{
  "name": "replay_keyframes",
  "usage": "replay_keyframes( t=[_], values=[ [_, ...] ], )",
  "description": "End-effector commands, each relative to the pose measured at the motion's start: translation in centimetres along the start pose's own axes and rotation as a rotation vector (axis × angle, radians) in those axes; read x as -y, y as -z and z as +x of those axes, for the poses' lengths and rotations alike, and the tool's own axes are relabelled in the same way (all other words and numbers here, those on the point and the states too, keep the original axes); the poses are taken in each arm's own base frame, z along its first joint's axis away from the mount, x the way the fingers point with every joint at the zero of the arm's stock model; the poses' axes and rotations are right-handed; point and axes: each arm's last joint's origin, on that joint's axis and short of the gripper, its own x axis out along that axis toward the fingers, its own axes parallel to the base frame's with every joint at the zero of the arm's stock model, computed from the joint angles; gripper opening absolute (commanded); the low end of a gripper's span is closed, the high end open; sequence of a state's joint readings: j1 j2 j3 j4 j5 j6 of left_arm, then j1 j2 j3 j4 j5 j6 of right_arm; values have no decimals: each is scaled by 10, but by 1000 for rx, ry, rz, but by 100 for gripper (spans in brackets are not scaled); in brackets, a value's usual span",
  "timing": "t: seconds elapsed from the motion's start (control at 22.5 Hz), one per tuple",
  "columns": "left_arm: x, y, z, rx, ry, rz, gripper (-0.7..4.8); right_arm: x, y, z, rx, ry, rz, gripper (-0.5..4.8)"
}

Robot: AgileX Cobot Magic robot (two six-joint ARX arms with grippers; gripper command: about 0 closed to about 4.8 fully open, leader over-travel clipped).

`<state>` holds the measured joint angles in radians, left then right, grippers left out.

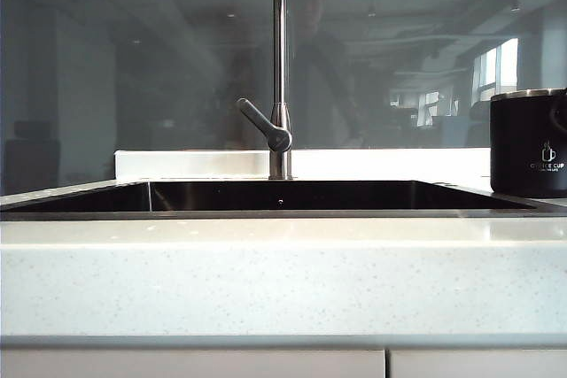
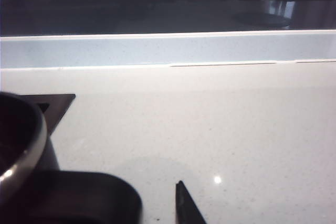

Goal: Pick up the mug next to the sink, go to the faucet to get some water, pour the water into the sink, and finally put the mug back to its place.

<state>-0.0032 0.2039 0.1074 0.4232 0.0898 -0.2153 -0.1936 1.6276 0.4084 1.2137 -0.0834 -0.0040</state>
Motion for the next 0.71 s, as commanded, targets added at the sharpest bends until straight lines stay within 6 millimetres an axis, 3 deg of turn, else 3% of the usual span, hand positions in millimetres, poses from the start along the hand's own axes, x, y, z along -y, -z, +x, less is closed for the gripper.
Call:
replay_keyframes(
  t=[0.04, 0.18, 0.27, 0.44, 0.53, 0.71],
  values=[
    [0, -2, 0, 12, 5, 0, -6, 0, -4, 4, 24, -5, 2, 148],
    [0, -2, 0, 12, 5, 0, -6, 0, -3, 5, 23, -5, 2, 130],
    [0, -2, 0, 12, 5, 0, -6, 0, -3, 5, 22, -5, 2, 46],
    [0, -2, 0, 14, 2, 0, -6, 0, -3, 5, 22, -5, 2, 39],
    [0, -1, 2, 6, 0, -1, -6, 0, -4, 5, 31, -6, 4, -6],
    [-2, 4, 12, -16, -4, -3, -6, -2, -12, 8, 63, -19, 85, -6]
  ],
)
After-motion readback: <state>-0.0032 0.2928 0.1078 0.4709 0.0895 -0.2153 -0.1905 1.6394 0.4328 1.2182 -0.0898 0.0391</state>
